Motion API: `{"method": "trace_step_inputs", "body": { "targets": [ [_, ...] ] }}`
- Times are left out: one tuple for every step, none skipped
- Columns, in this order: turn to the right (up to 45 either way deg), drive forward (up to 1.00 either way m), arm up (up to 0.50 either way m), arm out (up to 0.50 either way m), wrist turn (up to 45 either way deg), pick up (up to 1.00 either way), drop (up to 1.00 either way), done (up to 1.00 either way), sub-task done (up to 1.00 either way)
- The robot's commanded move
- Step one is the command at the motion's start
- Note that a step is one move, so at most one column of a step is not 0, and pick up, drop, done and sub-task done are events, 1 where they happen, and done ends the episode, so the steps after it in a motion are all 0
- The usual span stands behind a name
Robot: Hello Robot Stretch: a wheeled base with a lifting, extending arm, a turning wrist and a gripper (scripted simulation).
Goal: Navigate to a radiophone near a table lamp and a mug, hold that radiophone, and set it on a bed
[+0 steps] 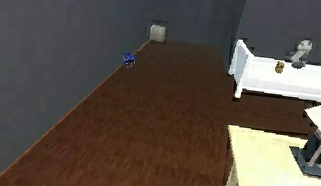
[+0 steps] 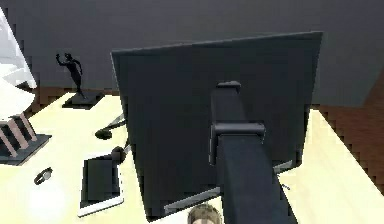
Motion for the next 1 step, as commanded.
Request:
{"method": "trace_step_inputs", "body": {
  "targets": [
    [0.0,0.0,0.0,-0.38,0.0,0.0,0.0,0.0,0.0]
  ]
}}
